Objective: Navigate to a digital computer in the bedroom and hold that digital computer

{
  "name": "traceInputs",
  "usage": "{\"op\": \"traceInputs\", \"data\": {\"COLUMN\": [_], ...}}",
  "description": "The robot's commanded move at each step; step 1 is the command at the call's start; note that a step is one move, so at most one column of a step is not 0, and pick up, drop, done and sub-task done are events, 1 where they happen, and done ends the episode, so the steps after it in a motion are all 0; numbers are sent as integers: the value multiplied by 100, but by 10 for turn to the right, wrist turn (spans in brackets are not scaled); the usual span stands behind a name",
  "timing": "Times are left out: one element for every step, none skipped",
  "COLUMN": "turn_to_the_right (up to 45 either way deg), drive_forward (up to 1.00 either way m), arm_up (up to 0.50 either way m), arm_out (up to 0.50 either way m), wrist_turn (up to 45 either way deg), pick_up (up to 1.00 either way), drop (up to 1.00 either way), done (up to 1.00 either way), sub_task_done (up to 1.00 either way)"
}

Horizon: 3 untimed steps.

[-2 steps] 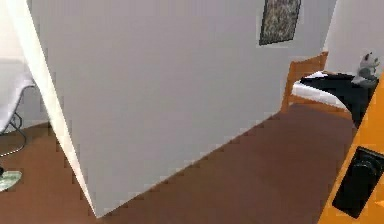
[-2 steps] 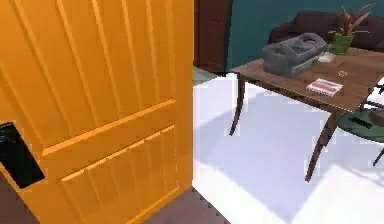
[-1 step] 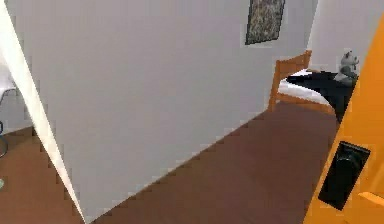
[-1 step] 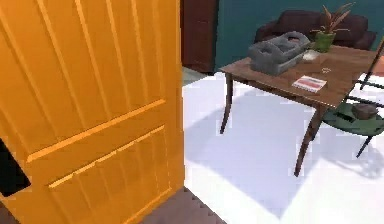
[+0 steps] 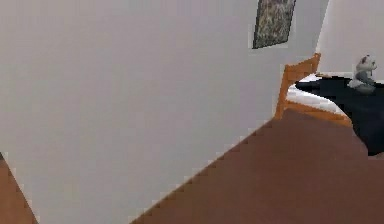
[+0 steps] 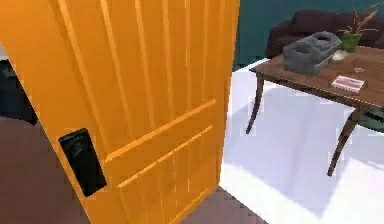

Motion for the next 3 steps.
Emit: {"op": "traceInputs", "data": {"turn_to_the_right": [0, 420, 0], "drive_forward": [55, 0, 55], "arm_up": [0, 0, 0], "arm_out": [0, 0, 0], "wrist_turn": [0, 0, 0], "pick_up": [0, 0, 0], "drop": [0, 0, 0], "done": [0, 0, 0], "sub_task_done": [0, 0, 0]}}
